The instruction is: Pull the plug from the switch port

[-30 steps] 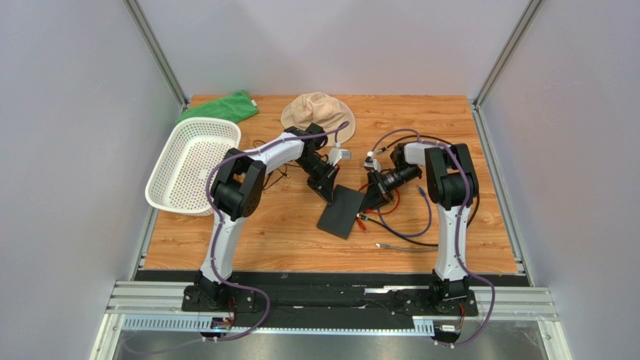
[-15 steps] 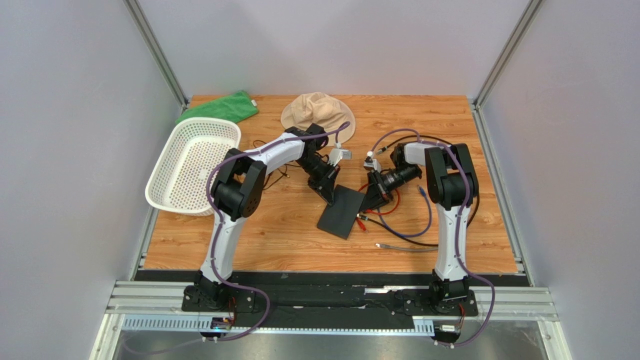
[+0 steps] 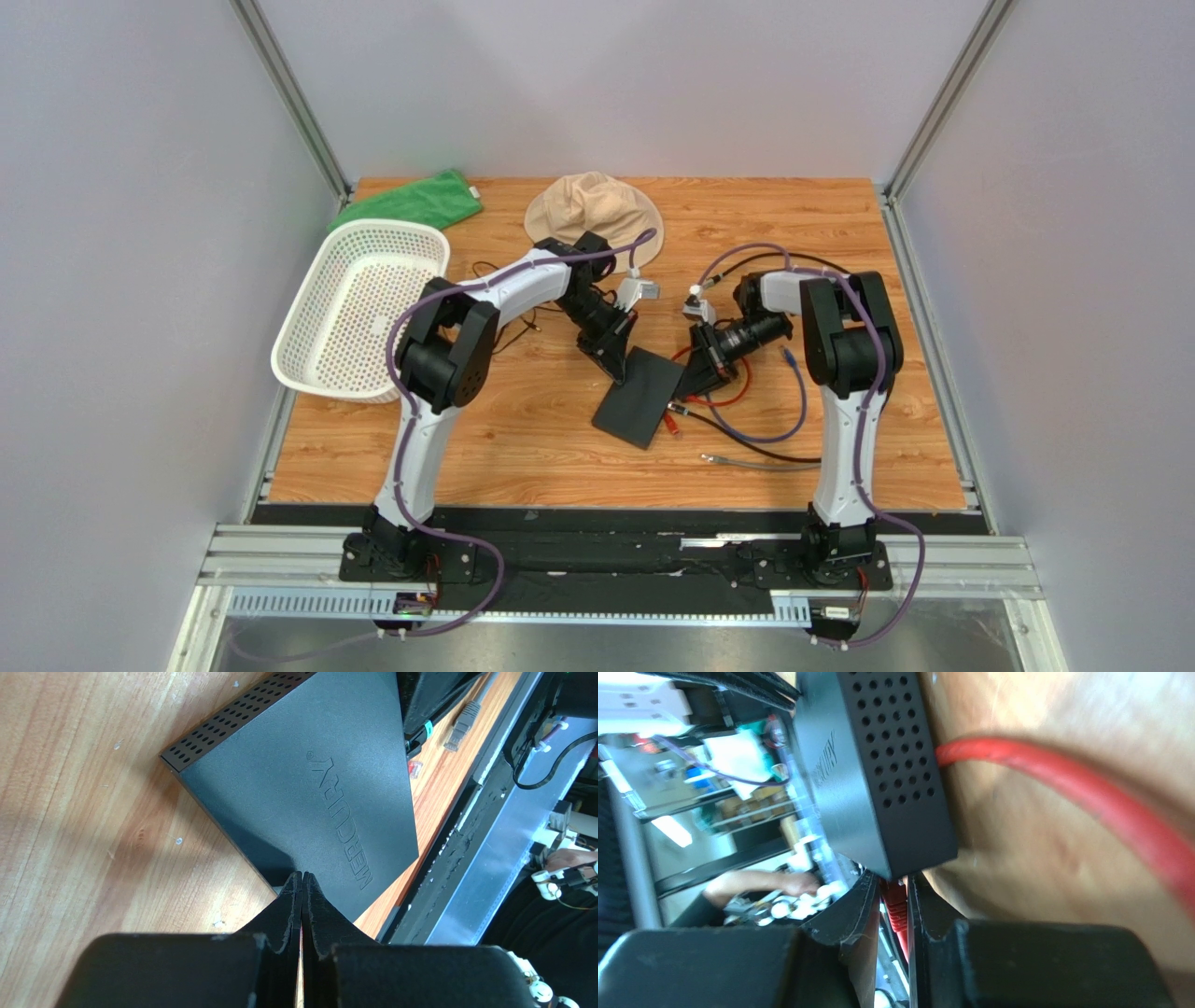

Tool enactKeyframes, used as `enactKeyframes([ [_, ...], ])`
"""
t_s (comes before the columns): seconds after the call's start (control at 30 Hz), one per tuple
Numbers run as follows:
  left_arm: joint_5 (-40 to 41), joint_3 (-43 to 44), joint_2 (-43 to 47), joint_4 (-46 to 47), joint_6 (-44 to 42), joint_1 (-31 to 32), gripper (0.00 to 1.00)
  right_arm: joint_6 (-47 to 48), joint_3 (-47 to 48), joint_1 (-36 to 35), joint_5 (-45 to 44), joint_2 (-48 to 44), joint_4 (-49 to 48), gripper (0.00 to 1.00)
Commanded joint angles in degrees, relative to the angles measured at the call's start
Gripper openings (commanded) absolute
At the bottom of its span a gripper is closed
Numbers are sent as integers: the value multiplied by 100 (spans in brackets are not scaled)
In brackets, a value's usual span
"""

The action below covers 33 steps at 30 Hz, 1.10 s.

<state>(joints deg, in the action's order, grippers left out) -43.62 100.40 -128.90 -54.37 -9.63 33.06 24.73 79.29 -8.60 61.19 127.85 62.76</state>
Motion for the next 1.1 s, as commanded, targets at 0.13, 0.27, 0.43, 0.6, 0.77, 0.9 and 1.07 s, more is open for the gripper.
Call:
enactKeyframes([
  [0.13, 864, -205, -100, 260, -347, 96, 0, 405, 24, 87, -768, 123, 5, 0],
  [0.27, 881, -205, -100, 251, -373, 113, 0, 1296, 359, 139, -20, 433, 1194, 0],
  [0.43, 925, -223, -83, 260, -408, 139, 0, 640, 298, 359, -492, -110, 335, 0],
  [0.6, 916, -231, -83, 269, -408, 148, 0, 103, 973, 807, -1582, -551, -229, 0],
  [0.77, 890, -179, -83, 208, -443, 139, 0, -171, 1844, 1483, -2749, -498, -431, 1],
  [0.9, 776, 14, -21, 49, -487, 131, 0, -258, 1652, 1677, -3350, -665, -747, 6],
  [1.07, 697, 365, 40, -144, -496, 139, 0, -434, 1529, 1801, -3053, -884, -774, 23],
])
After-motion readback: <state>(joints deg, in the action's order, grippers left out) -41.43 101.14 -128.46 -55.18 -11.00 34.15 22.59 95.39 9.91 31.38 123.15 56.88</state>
